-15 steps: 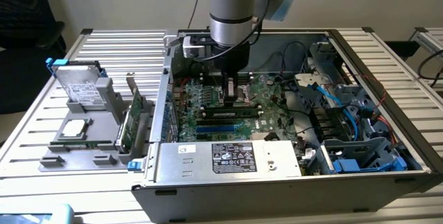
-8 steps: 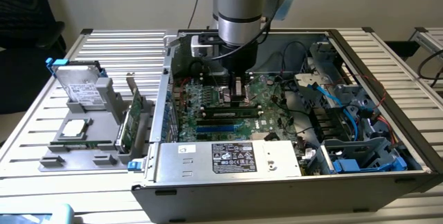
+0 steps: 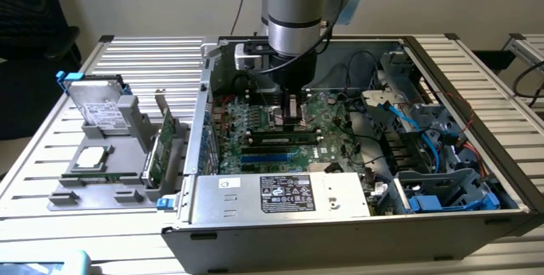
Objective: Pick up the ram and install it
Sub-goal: 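Press down the ram until it locks into place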
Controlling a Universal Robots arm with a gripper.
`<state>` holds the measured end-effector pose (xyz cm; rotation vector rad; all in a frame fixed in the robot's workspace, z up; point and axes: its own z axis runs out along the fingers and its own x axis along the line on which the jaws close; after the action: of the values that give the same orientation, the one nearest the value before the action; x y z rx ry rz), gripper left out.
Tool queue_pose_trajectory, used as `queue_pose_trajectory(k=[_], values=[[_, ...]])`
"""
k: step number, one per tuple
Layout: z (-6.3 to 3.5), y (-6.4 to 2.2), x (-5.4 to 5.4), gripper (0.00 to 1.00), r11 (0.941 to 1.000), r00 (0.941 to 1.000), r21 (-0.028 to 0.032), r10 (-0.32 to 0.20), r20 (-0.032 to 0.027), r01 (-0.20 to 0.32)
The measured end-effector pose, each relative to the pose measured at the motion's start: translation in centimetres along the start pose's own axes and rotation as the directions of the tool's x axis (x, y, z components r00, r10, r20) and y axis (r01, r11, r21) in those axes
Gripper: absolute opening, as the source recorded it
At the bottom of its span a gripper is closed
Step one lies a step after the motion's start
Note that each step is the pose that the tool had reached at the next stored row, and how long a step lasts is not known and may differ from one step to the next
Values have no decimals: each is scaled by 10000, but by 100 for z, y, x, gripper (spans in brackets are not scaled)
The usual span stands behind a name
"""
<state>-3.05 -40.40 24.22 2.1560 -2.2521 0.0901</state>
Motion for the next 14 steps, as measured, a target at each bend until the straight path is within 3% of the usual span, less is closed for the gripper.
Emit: queue_pose_trajectory(k=[6,14], values=[[0,0,0,11,10000,10000,-4,56,-2,-56],[0,0,0,11,9927,9927,-66,1203,-36,-1203]])
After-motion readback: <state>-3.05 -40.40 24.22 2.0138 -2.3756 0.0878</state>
